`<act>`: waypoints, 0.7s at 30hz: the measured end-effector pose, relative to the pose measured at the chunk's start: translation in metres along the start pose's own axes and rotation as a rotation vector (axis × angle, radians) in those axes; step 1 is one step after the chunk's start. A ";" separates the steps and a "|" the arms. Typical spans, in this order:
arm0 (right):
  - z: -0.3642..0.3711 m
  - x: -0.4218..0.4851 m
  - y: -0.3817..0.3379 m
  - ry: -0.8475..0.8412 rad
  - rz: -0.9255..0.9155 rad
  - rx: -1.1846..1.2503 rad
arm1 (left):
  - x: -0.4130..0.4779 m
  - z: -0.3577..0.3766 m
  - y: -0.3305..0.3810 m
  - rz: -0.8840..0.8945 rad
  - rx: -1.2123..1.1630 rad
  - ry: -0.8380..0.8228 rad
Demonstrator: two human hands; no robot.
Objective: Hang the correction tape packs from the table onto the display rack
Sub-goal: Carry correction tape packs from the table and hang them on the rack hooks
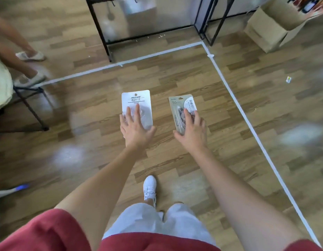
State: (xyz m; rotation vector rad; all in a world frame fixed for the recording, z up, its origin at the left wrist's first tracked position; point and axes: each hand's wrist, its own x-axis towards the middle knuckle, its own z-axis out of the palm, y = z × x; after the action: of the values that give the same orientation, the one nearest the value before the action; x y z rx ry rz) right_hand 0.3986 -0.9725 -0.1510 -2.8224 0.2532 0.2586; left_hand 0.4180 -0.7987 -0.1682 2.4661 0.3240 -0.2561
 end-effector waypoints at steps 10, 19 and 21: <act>-0.068 0.176 0.055 0.041 -0.019 0.004 | 0.141 0.033 0.127 0.019 -0.009 0.036; -0.149 0.373 0.087 0.066 -0.180 -0.032 | 0.283 0.049 0.243 -0.047 -0.088 0.220; -0.163 0.412 0.082 0.082 -0.210 -0.026 | 0.316 0.042 0.263 -0.042 -0.100 0.260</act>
State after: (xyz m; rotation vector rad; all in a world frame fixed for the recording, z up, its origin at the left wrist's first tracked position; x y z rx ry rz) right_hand 0.8059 -1.1597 -0.1032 -2.8597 -0.0305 0.1011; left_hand 0.7909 -0.9741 -0.1341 2.3971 0.4861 0.0640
